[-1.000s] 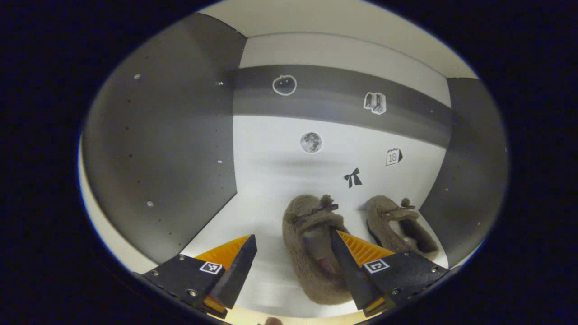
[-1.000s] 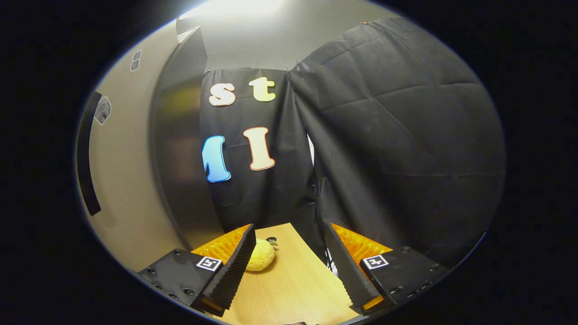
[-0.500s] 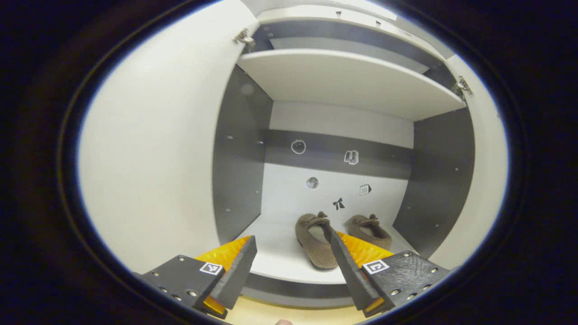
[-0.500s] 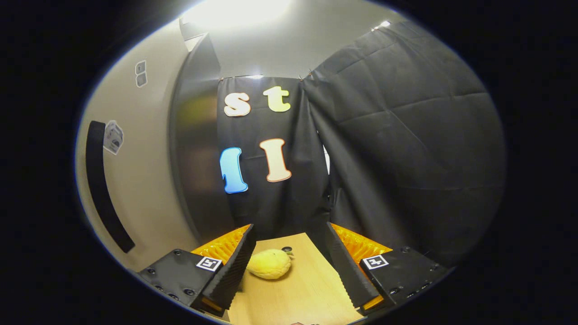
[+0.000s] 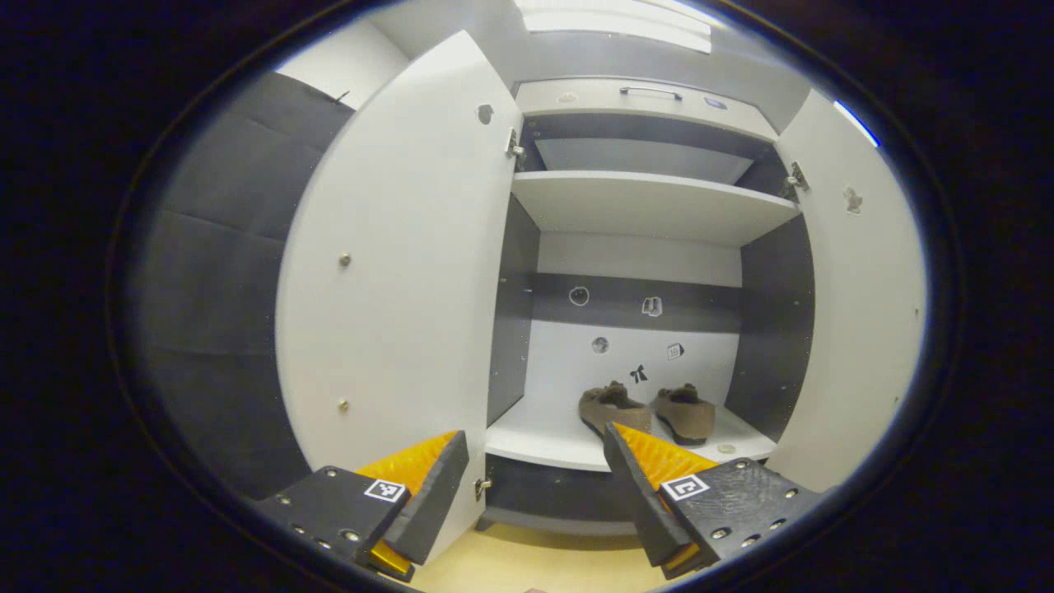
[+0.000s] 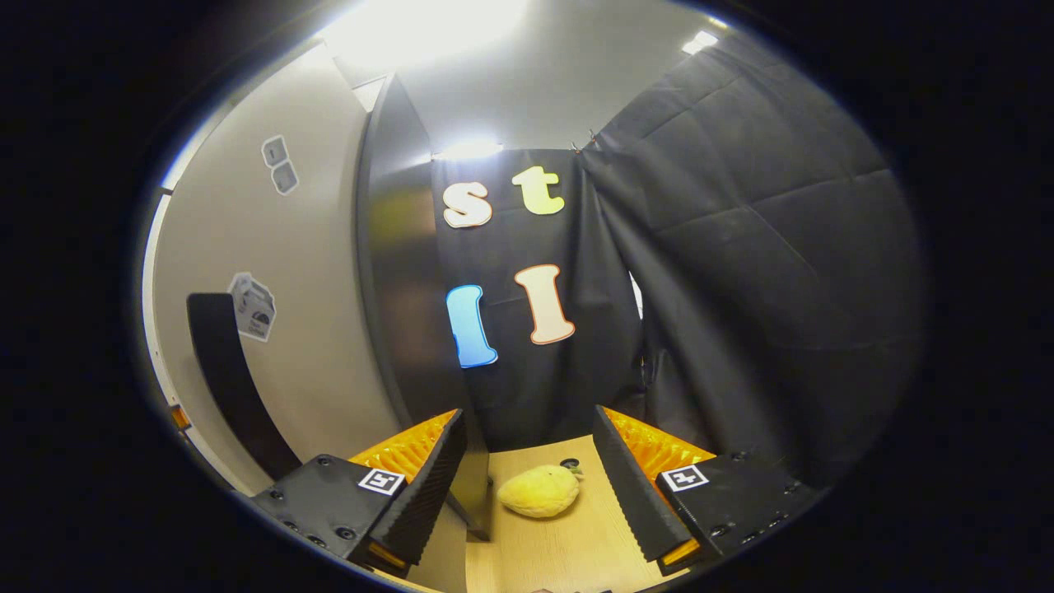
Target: Grab one shoe with the right hand and put it into the shoe cabinet, grab the other shoe with the left hand and put it into the shoe cabinet; then close the right door with the right hand and the left door with the left hand.
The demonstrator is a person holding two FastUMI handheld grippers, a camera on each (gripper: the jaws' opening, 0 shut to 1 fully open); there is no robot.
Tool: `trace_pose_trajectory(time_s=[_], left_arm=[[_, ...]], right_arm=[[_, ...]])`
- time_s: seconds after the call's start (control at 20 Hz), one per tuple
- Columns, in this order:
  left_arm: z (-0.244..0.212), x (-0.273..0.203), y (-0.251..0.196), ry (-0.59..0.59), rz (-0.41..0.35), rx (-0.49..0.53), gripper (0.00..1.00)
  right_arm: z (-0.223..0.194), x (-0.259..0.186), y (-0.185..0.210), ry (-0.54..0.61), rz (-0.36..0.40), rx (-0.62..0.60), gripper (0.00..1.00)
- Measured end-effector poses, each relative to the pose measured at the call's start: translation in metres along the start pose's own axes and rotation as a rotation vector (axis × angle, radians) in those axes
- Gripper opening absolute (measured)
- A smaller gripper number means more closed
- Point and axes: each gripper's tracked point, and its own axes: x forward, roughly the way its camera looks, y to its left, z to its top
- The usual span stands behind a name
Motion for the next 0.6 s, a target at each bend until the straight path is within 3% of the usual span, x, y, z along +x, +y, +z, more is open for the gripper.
trace_pose_trajectory(time_s=[0.15,0.3,0.35,0.45,0.5,0.6], left_arm=[[-0.022,-0.029,0.009,0.028,0.031,0.013,0.95],[-0.047,-0.054,0.004,0.083,0.011,0.001,1.0],[-0.051,-0.059,0.004,0.092,0.011,0.006,1.0],[-0.055,-0.065,0.004,0.103,0.013,0.02,1.0],[-0.058,-0.069,0.003,0.107,0.011,0.024,0.96],[-0.059,-0.074,0.002,0.104,0.002,0.026,1.0]], right_arm=[[0.013,-0.008,0.012,-0.017,0.027,-0.015,0.97],[0.023,-0.017,0.026,-0.029,0.059,-0.033,0.97],[0.028,-0.019,0.03,-0.037,0.071,-0.035,0.92],[0.036,-0.026,0.04,-0.054,0.095,-0.039,0.97],[0.038,-0.029,0.044,-0.057,0.106,-0.043,0.92],[0.039,-0.035,0.054,-0.061,0.13,-0.053,0.97]])
